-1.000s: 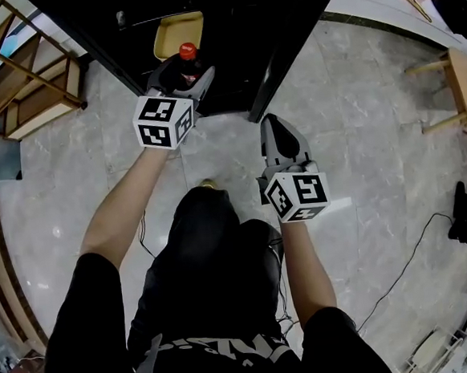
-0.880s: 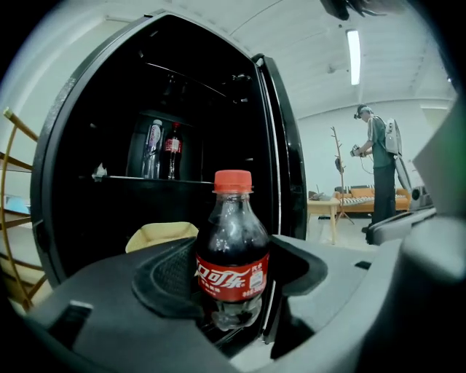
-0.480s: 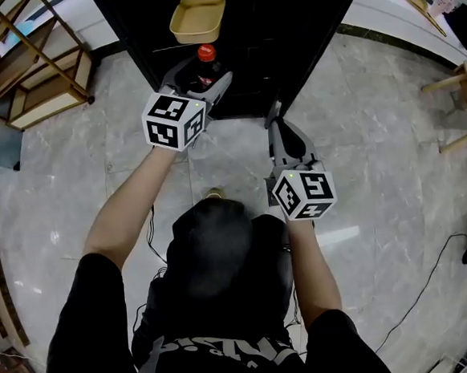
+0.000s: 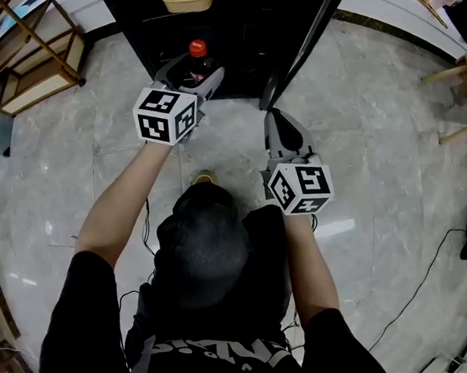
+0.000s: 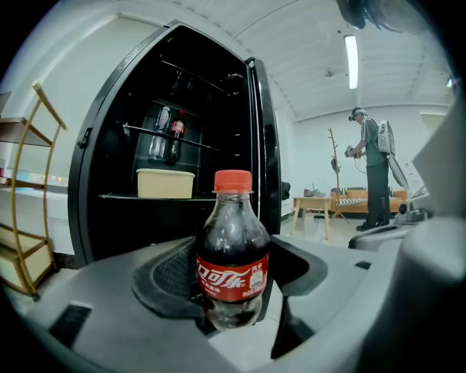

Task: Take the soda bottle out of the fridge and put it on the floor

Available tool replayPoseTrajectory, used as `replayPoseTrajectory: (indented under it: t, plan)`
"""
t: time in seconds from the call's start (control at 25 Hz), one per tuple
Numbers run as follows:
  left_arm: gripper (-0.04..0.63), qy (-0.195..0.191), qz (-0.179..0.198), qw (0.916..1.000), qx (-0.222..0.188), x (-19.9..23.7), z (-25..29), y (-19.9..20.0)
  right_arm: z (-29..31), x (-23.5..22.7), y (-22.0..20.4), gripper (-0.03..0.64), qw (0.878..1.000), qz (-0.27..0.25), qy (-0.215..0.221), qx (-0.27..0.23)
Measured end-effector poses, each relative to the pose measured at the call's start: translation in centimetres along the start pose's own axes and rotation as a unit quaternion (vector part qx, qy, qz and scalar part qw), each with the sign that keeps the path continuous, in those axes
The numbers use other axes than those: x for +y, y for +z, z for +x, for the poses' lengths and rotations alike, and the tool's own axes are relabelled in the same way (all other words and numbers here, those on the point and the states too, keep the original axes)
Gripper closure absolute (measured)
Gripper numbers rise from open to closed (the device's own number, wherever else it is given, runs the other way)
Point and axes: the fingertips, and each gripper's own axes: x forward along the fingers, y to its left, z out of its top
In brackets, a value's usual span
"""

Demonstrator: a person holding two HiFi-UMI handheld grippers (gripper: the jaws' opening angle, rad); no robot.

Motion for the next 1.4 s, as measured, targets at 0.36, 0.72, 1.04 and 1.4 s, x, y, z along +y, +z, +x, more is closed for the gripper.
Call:
replayPoseTrajectory:
  t: [0.36,0.72,1.04,1.4]
  plan:
    - [0.295,0.015,-0.02,0.9996,0.014,-0.6,-0.3,-5.1,-1.4,-1.0,-3.3,0.594,1.0,0.004,0.001,0.013]
    - [0.295,0.026,-0.033,0.9988,0.027,0.5,-0.5,-10.1,-0.7,-1.2,-6.4,0.594,1.0,0.012,-0.008,0.021]
    - [0.295,0.027,-0.031,0.9982,0.044,0.5,0.4,-15.0,-0.2,-0.9,-8.7,0.594,0.999,0.027,-0.007,0.029]
    - [0.295,0.036,-0.06,0.9956,0.063,1.1,1.3,-21.5,0.5,-0.4,-10.6,0.594,0.999,0.028,0.007,0.041]
